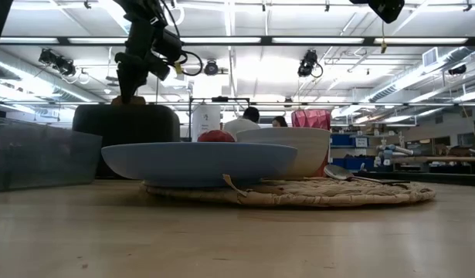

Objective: Arrange a breakfast setting
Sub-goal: Put the toasted bread from the toaster oven on the blue plate

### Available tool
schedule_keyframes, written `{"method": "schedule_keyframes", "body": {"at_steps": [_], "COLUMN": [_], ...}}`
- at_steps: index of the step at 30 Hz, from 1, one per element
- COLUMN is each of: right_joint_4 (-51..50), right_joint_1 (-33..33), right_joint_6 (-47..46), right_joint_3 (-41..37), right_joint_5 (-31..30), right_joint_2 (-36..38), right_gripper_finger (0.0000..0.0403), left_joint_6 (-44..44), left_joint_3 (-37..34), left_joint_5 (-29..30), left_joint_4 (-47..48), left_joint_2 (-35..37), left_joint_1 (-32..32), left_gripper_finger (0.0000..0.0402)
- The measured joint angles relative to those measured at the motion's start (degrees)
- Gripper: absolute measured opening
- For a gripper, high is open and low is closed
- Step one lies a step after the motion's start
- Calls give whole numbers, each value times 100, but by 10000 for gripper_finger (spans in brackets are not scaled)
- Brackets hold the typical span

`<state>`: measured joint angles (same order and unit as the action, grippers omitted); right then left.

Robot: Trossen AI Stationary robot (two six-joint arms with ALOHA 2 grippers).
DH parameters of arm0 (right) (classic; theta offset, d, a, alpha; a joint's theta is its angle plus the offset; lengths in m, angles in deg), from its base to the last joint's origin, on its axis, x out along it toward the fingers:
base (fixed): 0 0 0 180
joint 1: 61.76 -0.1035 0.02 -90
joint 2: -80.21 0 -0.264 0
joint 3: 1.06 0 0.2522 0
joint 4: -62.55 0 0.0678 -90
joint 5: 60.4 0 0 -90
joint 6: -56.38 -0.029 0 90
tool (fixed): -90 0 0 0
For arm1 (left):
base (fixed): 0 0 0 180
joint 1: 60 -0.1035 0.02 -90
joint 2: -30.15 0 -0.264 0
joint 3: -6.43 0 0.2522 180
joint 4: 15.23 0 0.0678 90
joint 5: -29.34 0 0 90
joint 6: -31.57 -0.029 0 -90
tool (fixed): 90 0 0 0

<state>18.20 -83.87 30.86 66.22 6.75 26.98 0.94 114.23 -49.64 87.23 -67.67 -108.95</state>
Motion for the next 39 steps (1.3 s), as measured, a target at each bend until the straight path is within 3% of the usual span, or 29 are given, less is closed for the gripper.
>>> {"method": "schedule_keyframes", "body": {"at_steps": [7, 17, 23, 27, 32, 39], "right_joint_4": [-1, -1, -1, -2, -4, -201], "right_joint_1": [62, 60, 61, 60, 62, 60], "right_joint_6": [15, 137, 202, 292, 366, 308], "right_joint_3": [0, 0, 0, 0, 0, 0], "right_joint_5": [40, 39, 34, 24, -2, 0], "right_joint_2": [0, 1, 0, 2, 2, -19], "right_gripper_finger": [142, 142, 142, 142, 142, 142], "left_joint_6": [2, 170, 788, 1141, 1782, 2977], "left_joint_3": [9, 478, 1303, 2234, 3028, 2828], "left_joint_5": [184, 187, 187, 117, -857, -3180], "left_joint_4": [2, 19, 130, 112, 120, 125], "left_joint_2": [-2, -2, 35, 204, 459, 841], "left_joint_1": [4, 4, 150, 453, 995, 2401], "left_gripper_finger": [81, 19, 21, 22, 23, 24]}}
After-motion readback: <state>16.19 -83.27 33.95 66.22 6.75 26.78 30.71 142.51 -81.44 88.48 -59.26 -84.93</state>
